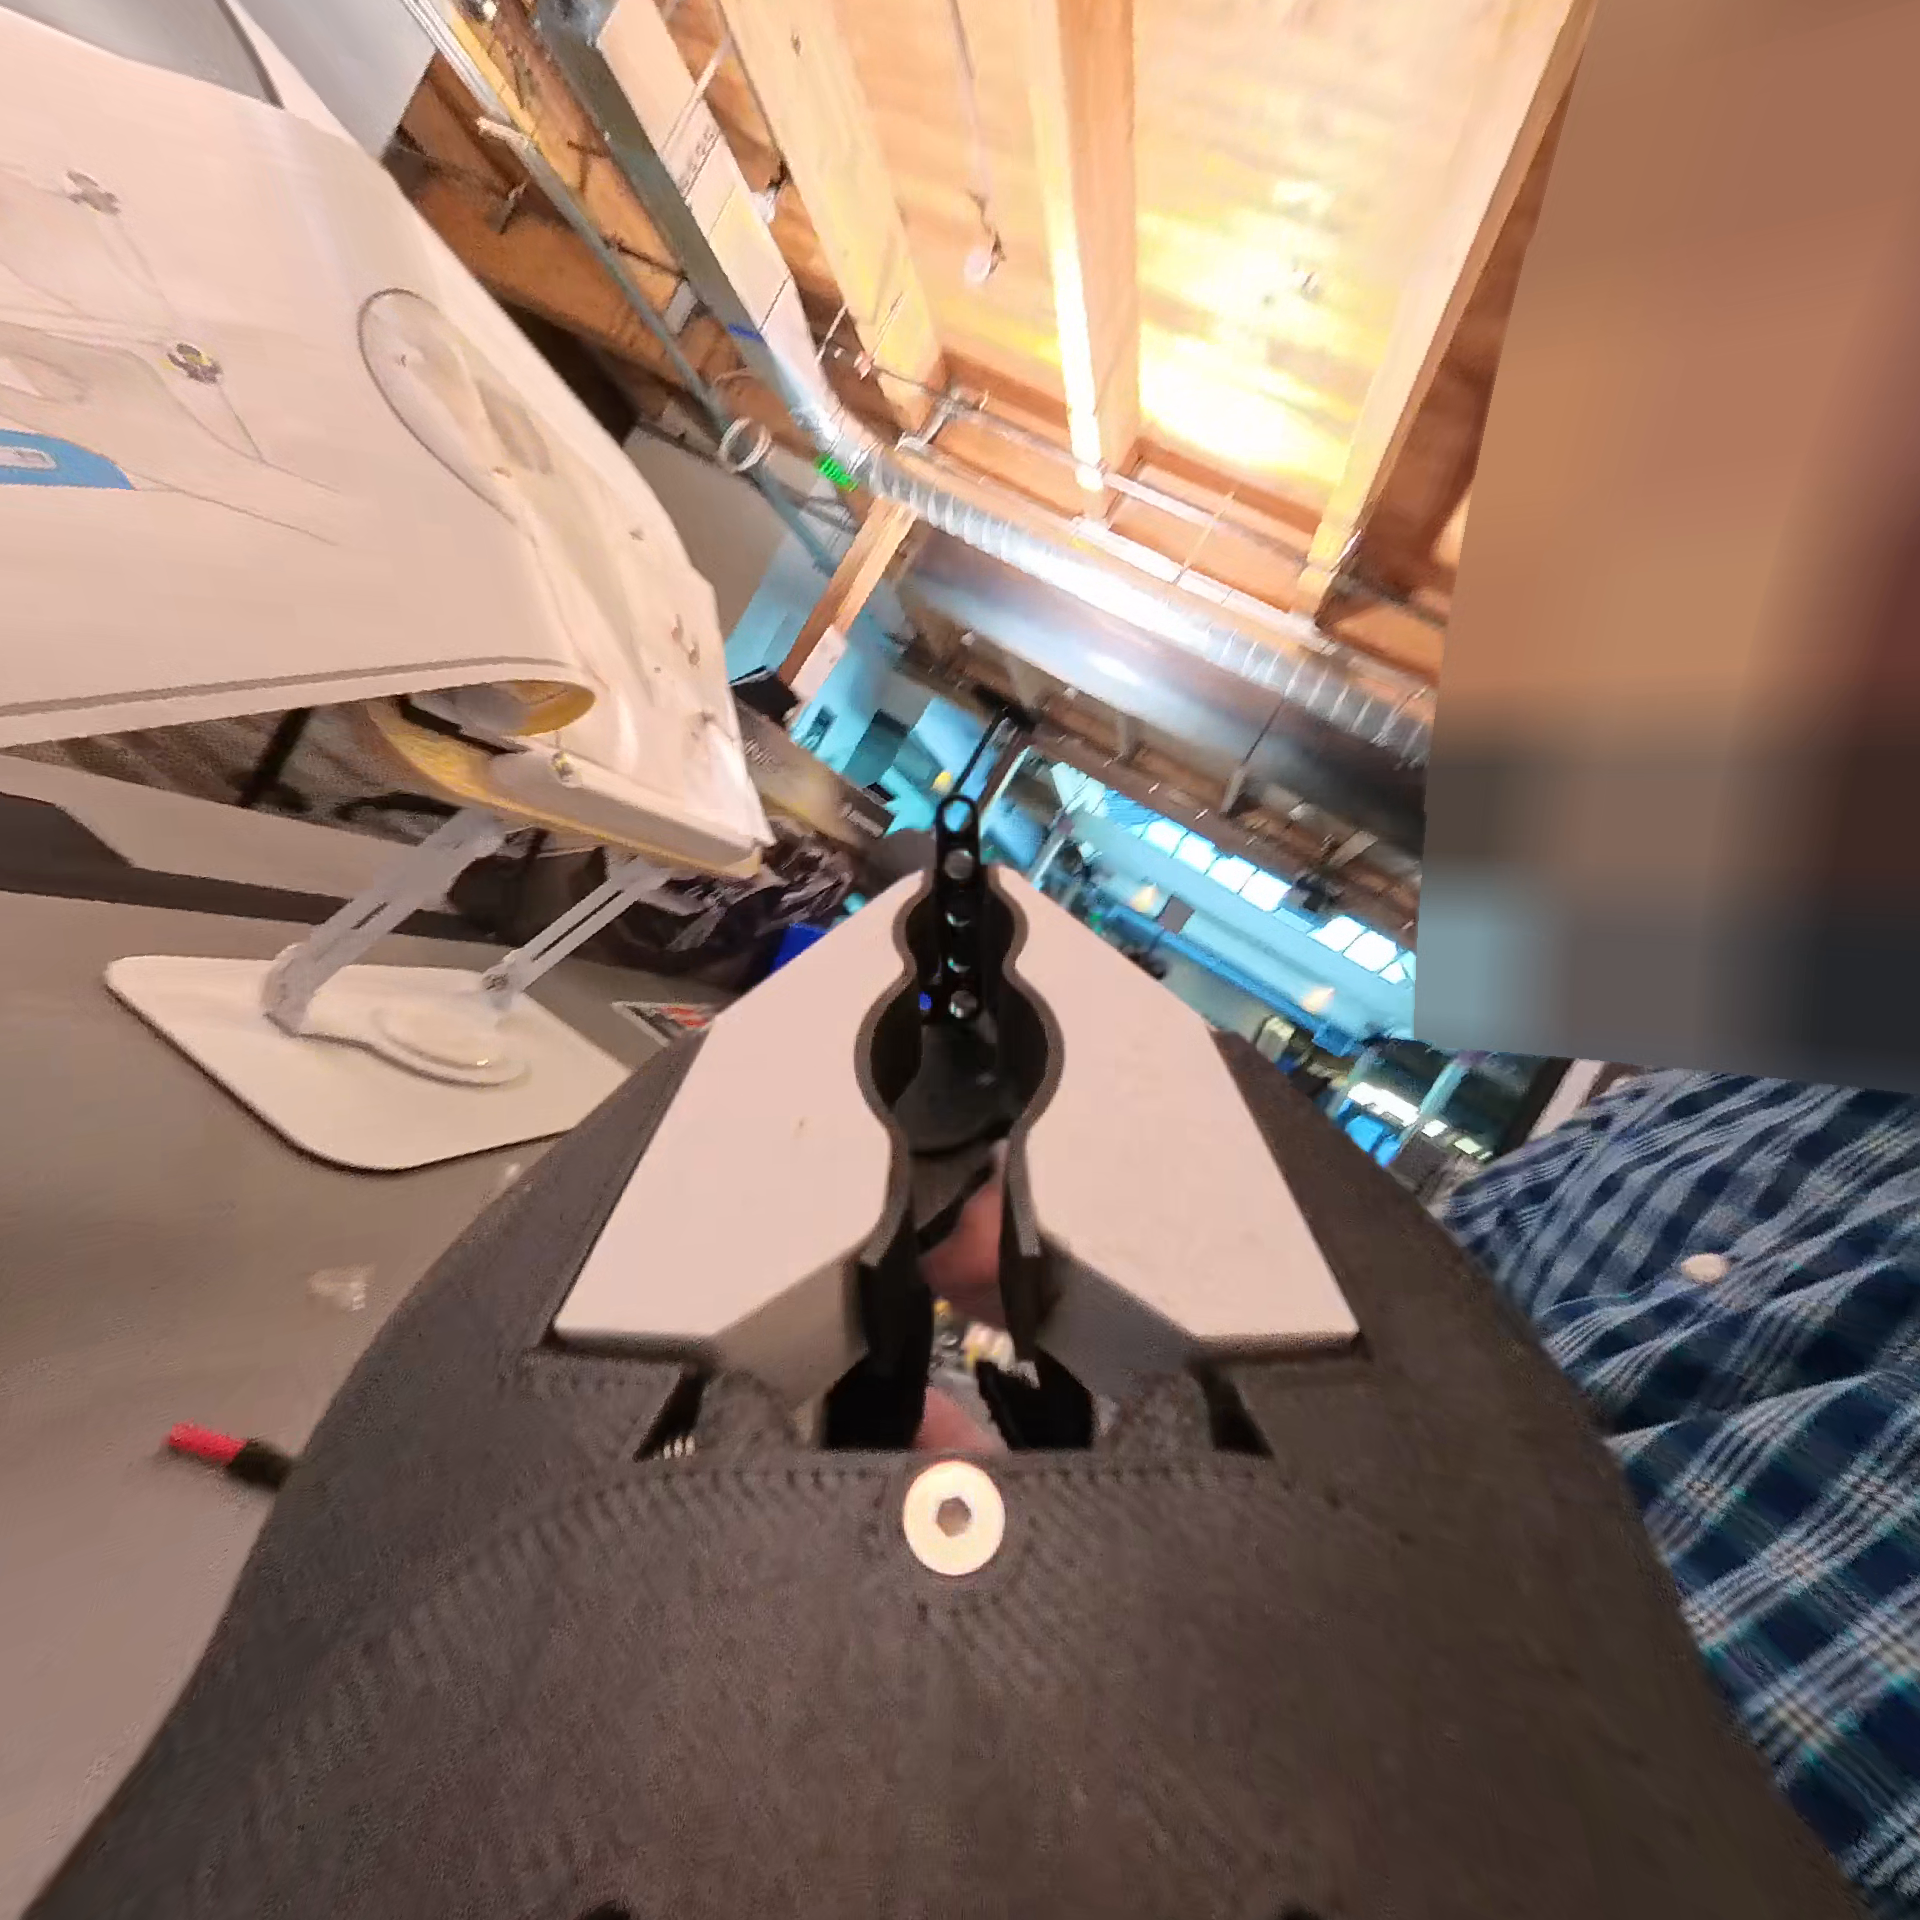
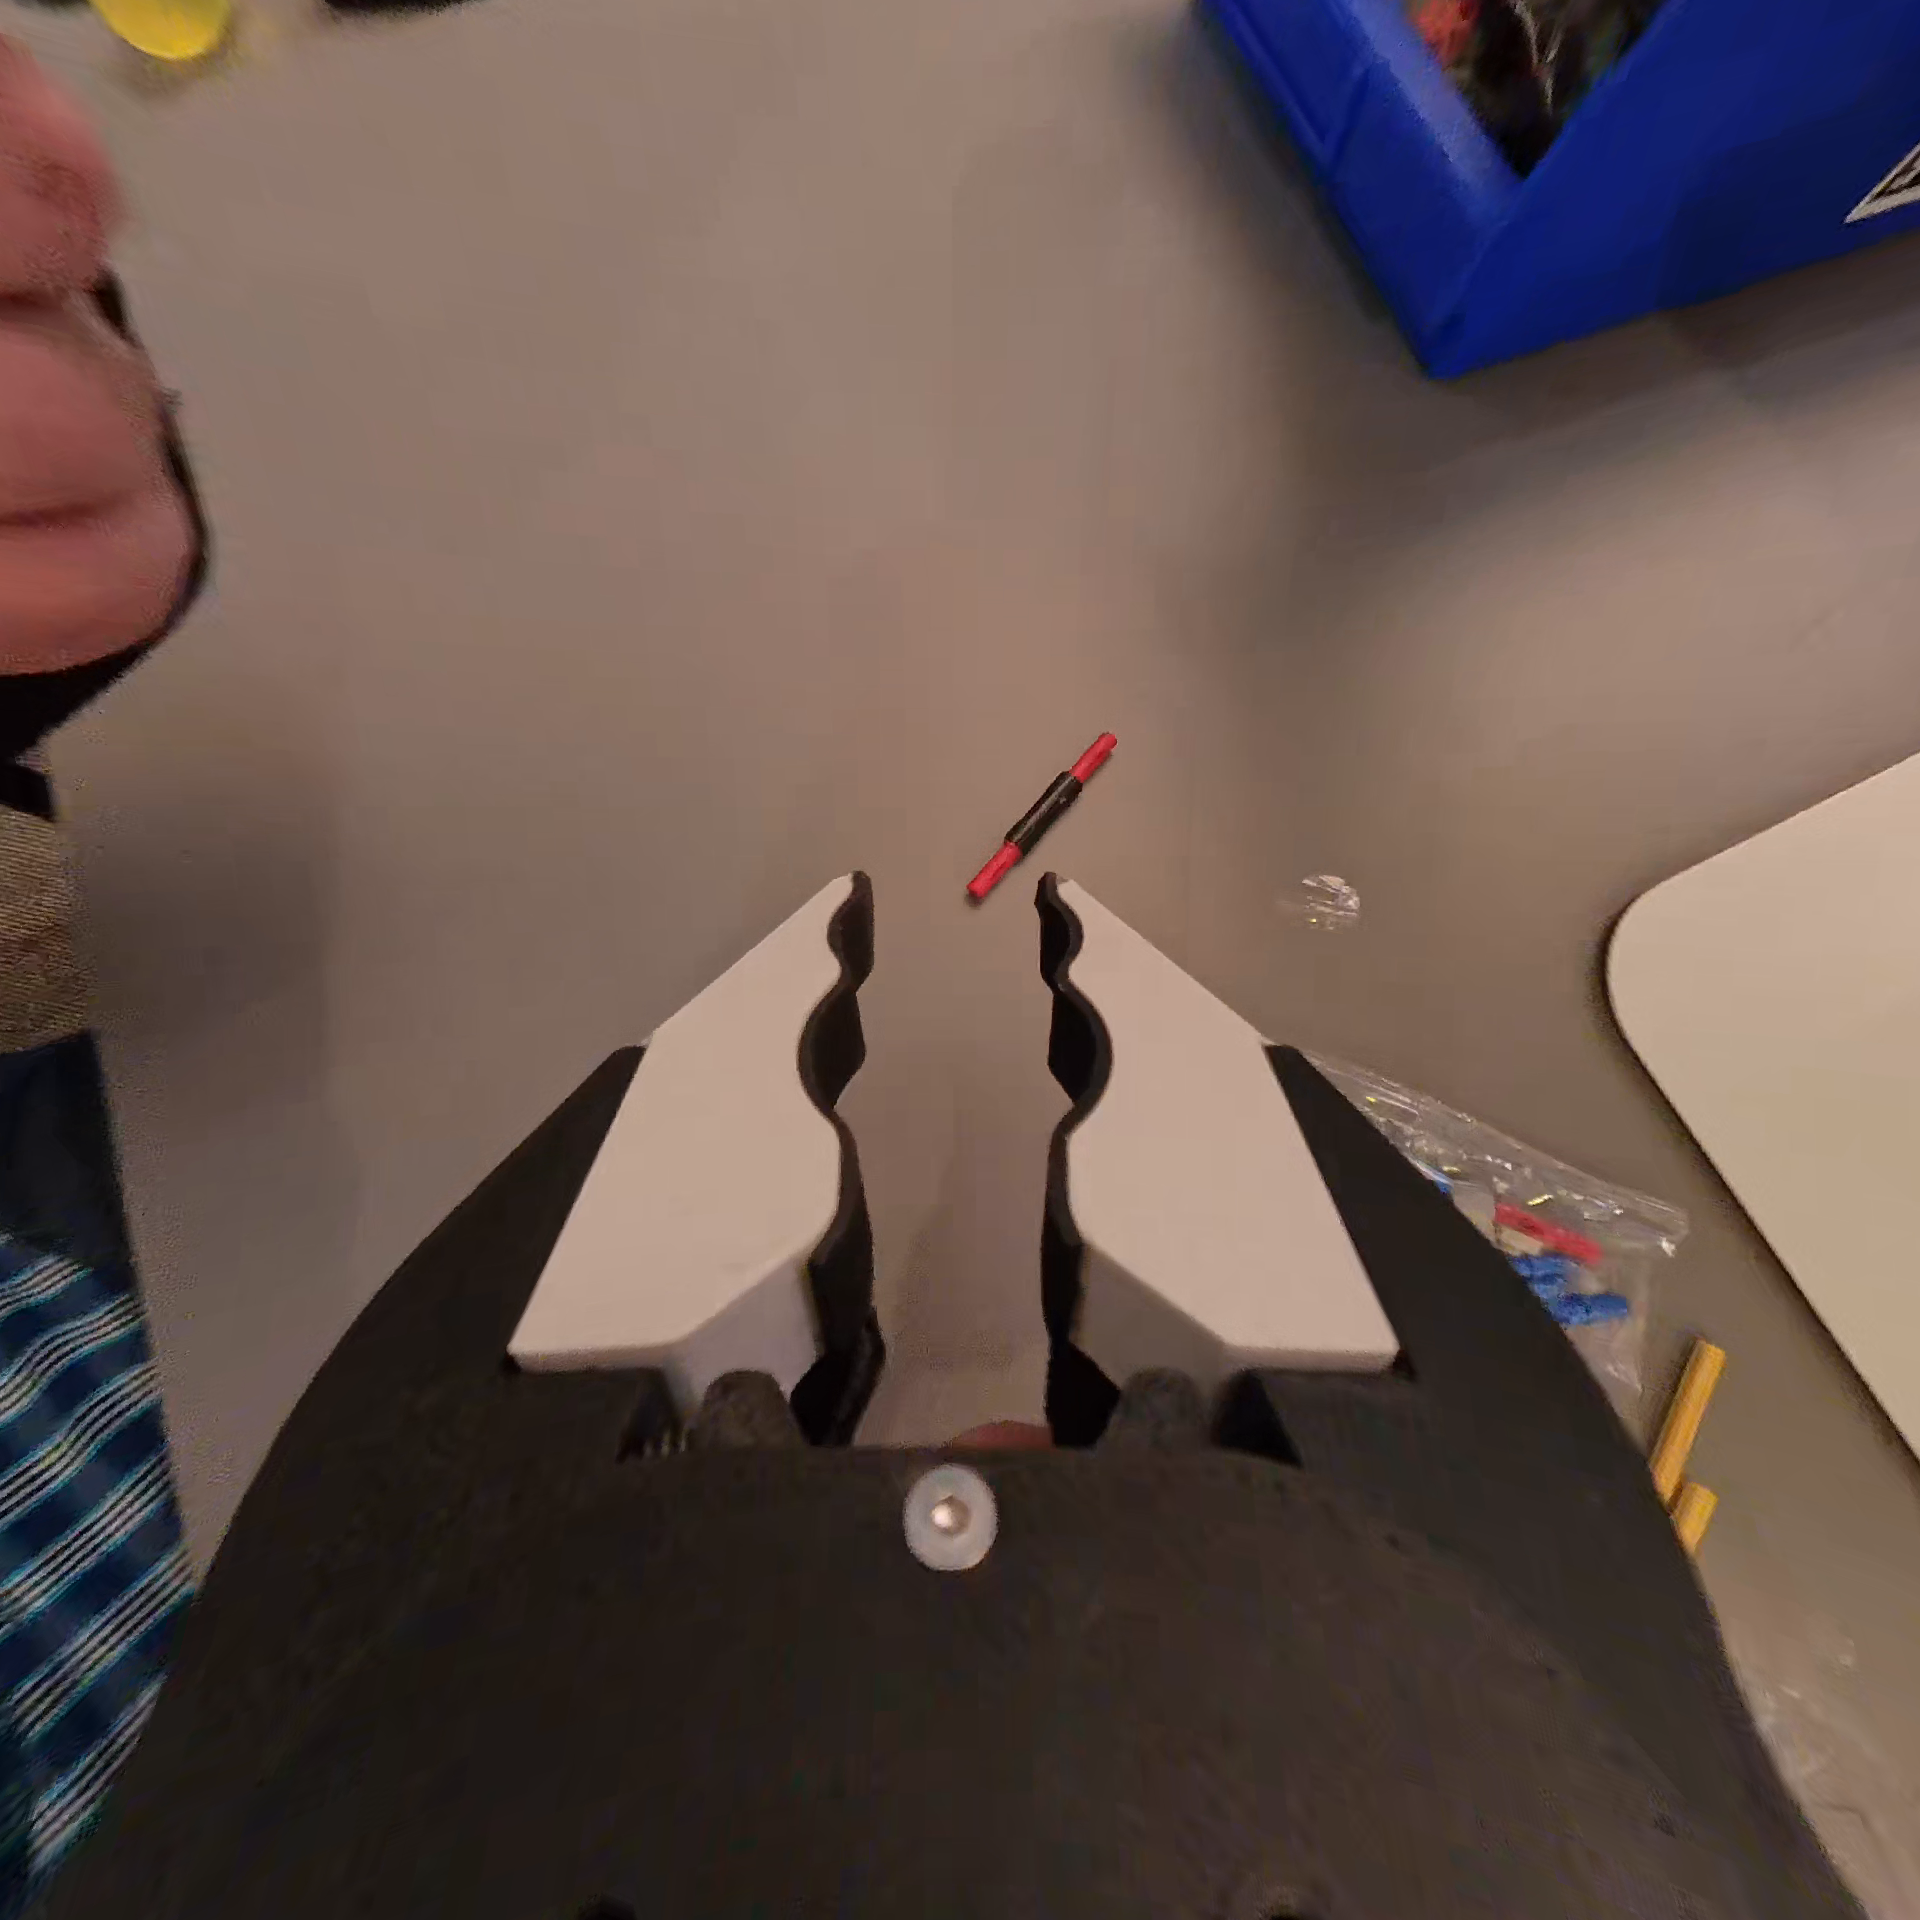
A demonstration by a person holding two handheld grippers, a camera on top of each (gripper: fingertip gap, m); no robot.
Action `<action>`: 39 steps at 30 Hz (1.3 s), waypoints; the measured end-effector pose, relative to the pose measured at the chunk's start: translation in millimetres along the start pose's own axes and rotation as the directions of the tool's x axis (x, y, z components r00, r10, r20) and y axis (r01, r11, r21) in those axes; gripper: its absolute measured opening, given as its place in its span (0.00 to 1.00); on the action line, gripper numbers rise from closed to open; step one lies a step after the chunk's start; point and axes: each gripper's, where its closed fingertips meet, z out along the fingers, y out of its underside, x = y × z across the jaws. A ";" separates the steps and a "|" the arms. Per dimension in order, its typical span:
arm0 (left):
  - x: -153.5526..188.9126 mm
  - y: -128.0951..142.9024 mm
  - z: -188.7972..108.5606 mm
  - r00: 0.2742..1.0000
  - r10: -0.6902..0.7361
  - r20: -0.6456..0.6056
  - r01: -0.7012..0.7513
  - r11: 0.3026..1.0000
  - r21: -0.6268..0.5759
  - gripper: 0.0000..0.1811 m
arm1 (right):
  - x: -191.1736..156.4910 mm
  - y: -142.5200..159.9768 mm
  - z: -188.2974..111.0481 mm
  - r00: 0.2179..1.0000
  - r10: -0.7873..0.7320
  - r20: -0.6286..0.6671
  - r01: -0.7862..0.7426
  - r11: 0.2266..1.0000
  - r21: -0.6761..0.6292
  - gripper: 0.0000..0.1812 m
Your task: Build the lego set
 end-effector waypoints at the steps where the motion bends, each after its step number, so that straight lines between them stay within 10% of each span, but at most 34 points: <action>1: 0.8 -2.4 -1.5 0.999 -0.026 -0.024 0.026 0.999 0.018 0.02 | 4.8 2.2 6.6 0.999 -0.006 -0.031 0.005 1.000 -0.021 0.16; 17: 17.0 -28.9 -11.7 0.959 -0.144 -0.246 0.186 0.970 0.158 0.02 | 18.8 11.5 53.8 0.997 -0.008 -0.076 0.001 0.996 -0.093 0.14; 29: 10.6 -10.0 9.5 0.986 -0.079 -0.146 0.087 0.995 0.054 0.02 | -5.2 -68.4 -50.4 0.995 0.007 0.098 -0.035 0.956 0.291 0.16; 39: -2.3 32.6 23.9 0.962 0.272 0.030 -0.256 0.932 -0.258 0.02 | -5.4 -57.7 -71.5 0.983 0.044 0.179 -0.094 0.955 0.282 0.15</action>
